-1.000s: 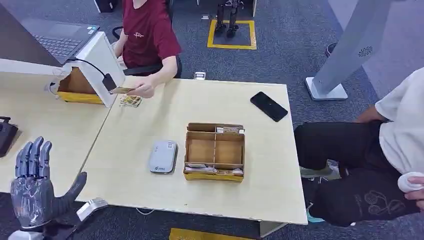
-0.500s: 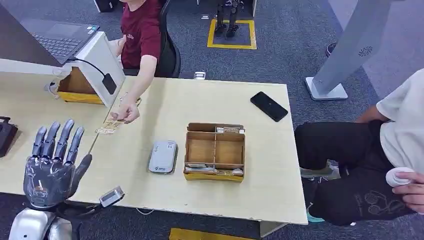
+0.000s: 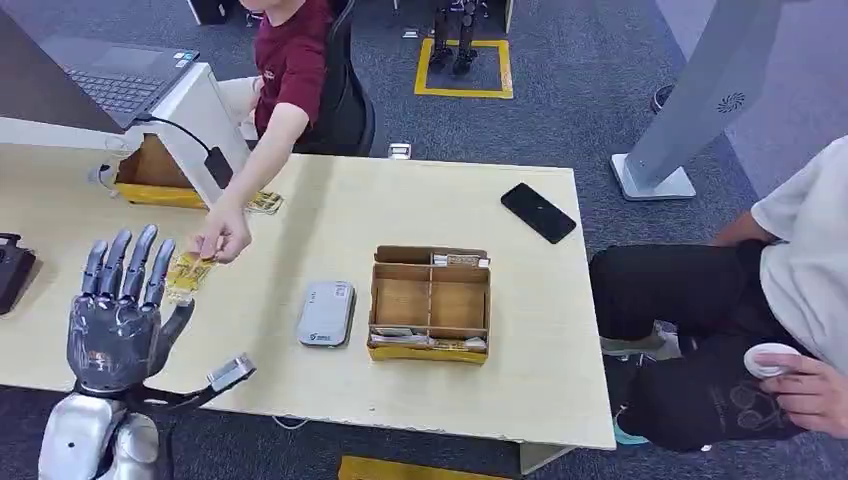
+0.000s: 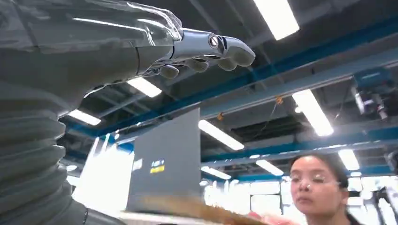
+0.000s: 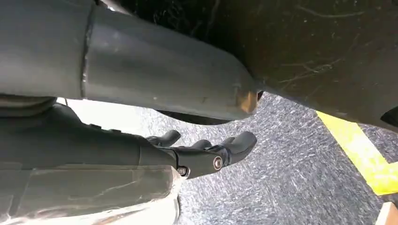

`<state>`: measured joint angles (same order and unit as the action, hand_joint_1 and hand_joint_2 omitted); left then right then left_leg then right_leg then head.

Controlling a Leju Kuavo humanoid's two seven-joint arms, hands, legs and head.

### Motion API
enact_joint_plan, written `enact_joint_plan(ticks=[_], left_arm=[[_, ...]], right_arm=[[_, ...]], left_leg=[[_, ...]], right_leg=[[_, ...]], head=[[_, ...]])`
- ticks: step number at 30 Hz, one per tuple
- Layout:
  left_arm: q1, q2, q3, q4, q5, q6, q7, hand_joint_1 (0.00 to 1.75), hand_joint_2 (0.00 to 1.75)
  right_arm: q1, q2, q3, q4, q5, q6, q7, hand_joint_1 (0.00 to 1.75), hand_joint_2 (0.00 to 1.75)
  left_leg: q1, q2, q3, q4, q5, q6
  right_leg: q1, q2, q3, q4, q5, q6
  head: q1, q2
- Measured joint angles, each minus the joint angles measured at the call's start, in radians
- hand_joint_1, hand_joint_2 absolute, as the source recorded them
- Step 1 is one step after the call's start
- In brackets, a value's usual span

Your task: Pass the card to the sensor for recognition and then transmit it.

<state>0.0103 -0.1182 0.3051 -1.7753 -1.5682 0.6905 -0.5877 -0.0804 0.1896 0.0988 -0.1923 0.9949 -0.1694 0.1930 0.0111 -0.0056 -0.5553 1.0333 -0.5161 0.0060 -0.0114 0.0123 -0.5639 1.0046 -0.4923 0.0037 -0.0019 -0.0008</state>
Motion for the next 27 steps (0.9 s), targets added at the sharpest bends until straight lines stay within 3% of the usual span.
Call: enact_joint_plan(ticks=[2,3,4,6,7,8,10,11,12,17,21,22,24,25,26,27], left_arm=[[-0.035,0.076,-0.071,0.077,-0.001,0.001,0.205,0.0,1.75],[-0.09,0.147,-0.147,0.143,-0.005,0.001,0.384,0.0,1.75],[-0.154,0.2,-0.235,0.205,-0.006,0.001,0.603,0.0,1.75],[-0.261,0.272,-0.477,0.289,-0.004,0.003,1.087,0.0,1.75],[-0.297,0.31,-0.63,0.323,-0.006,0.006,1.264,0.0,1.75],[-0.319,0.333,-0.753,0.353,-0.005,0.008,1.341,0.0,1.75],[-0.338,0.378,-0.979,0.407,-0.008,0.008,1.319,0.0,1.75],[-0.339,0.39,-1.066,0.431,-0.006,0.008,1.304,1.64,1.75],[-0.339,0.402,-1.104,0.446,-0.006,0.008,1.297,1.75,1.75],[-0.339,0.439,-1.183,0.486,0.0,0.009,1.278,1.75,1.75],[-0.334,0.452,-1.205,0.492,-0.001,0.009,1.273,1.59,1.75],[-0.333,0.455,-1.206,0.492,-0.001,0.009,1.275,1.69,1.75],[-0.33,0.463,-1.207,0.492,-0.001,0.009,1.277,1.62,1.75],[-0.327,0.467,-1.207,0.491,0.0,0.009,1.277,1.19,1.75],[-0.325,0.469,-1.207,0.491,-0.001,0.009,1.277,1.34,1.75],[-0.323,0.473,-1.207,0.488,0.0,0.009,1.277,1.36,1.75]], right_arm=[[0.0,0.0,-0.005,0.0,0.011,-0.005,0.0,0.0,0.0],[-0.001,0.0,-0.009,0.0,0.016,-0.007,-0.001,0.0,0.0],[-0.002,0.001,-0.011,0.0,0.014,-0.011,-0.001,0.0,0.0],[-0.003,0.002,-0.009,-0.001,-0.014,-0.015,0.002,0.0,0.0],[-0.003,0.002,-0.002,-0.001,-0.022,-0.011,0.003,0.0,0.0],[-0.004,0.002,0.003,-0.001,-0.023,-0.009,0.002,0.0,0.0],[-0.004,0.003,0.005,-0.001,-0.022,-0.009,-0.001,0.0,0.0],[-0.003,0.003,0.006,0.0,-0.018,-0.006,-0.001,0.0,0.0],[-0.003,0.003,0.008,0.0,-0.016,-0.005,-0.001,0.0,0.0],[-0.001,0.003,0.011,0.0,-0.004,-0.005,0.0,0.0,0.0],[-0.001,0.003,0.013,0.0,0.006,-0.004,0.004,0.0,0.0],[-0.001,0.003,0.014,0.0,0.011,-0.004,0.005,0.0,0.0],[0.0,0.004,0.016,0.0,0.015,-0.004,0.006,0.0,0.0],[0.0,0.005,0.018,0.0,0.018,-0.004,0.006,0.0,0.0],[0.0,0.005,0.018,0.0,0.018,-0.003,0.006,0.0,0.0],[0.0,0.005,0.018,0.0,0.018,-0.002,0.006,0.0,0.0]], left_leg=[[0.0,0.0,0.001,0.001,0.001,-0.001],[0.002,-0.001,-0.001,0.002,0.002,-0.003],[0.002,-0.003,-0.003,0.002,0.004,-0.003],[0.002,-0.004,-0.003,0.001,0.005,-0.005],[0.001,-0.004,-0.001,0.0,0.005,-0.004],[0.001,-0.003,-0.001,0.0,0.005,-0.004],[0.001,0.001,-0.001,0.0,0.005,-0.004],[0.001,0.003,-0.002,0.0,0.004,-0.003],[0.001,0.006,-0.002,0.001,0.002,-0.002],[0.001,0.004,-0.002,0.001,0.001,-0.002],[0.002,0.004,-0.003,0.0,0.001,-0.002],[0.002,0.004,-0.002,0.0,0.001,-0.002],[0.002,0.004,-0.002,0.0,0.001,-0.002],[0.002,0.004,-0.002,0.0,0.002,-0.002],[0.002,0.004,-0.002,0.0,0.002,-0.003],[0.002,0.003,-0.002,0.0,0.002,-0.003]], right_leg=[[0.001,0.0,-0.005,0.0,0.0,0.0],[0.002,-0.001,-0.008,0.0,0.001,-0.001],[0.003,-0.002,-0.008,0.0,0.002,-0.003],[0.002,-0.003,-0.003,0.0,0.003,-0.004],[0.002,-0.003,0.001,0.001,0.003,-0.003],[0.002,-0.002,0.002,0.001,0.003,-0.003],[0.001,0.002,0.001,0.002,0.003,-0.003],[0.001,0.005,0.0,0.001,0.004,-0.003],[0.001,0.006,-0.001,0.001,0.004,-0.003],[0.001,0.004,-0.002,0.001,0.003,-0.003],[0.002,0.004,-0.002,0.001,0.002,-0.003],[0.002,0.004,-0.002,0.001,0.002,-0.003],[0.002,0.004,-0.002,0.001,0.002,-0.003],[0.002,0.004,-0.002,0.001,0.002,-0.003],[0.002,0.004,-0.002,0.001,0.002,-0.003],[0.002,0.004,-0.002,0.001,0.002,-0.003]], head=[[0.001,0.0],[0.001,0.0],[-0.001,0.0],[-0.004,0.0],[-0.003,0.0],[-0.004,0.0],[0.001,0.0],[0.001,0.0],[0.001,0.0],[0.001,0.0],[0.002,0.0],[0.001,0.0],[0.001,0.0],[0.001,0.0],[0.001,0.0],[0.001,0.0]])
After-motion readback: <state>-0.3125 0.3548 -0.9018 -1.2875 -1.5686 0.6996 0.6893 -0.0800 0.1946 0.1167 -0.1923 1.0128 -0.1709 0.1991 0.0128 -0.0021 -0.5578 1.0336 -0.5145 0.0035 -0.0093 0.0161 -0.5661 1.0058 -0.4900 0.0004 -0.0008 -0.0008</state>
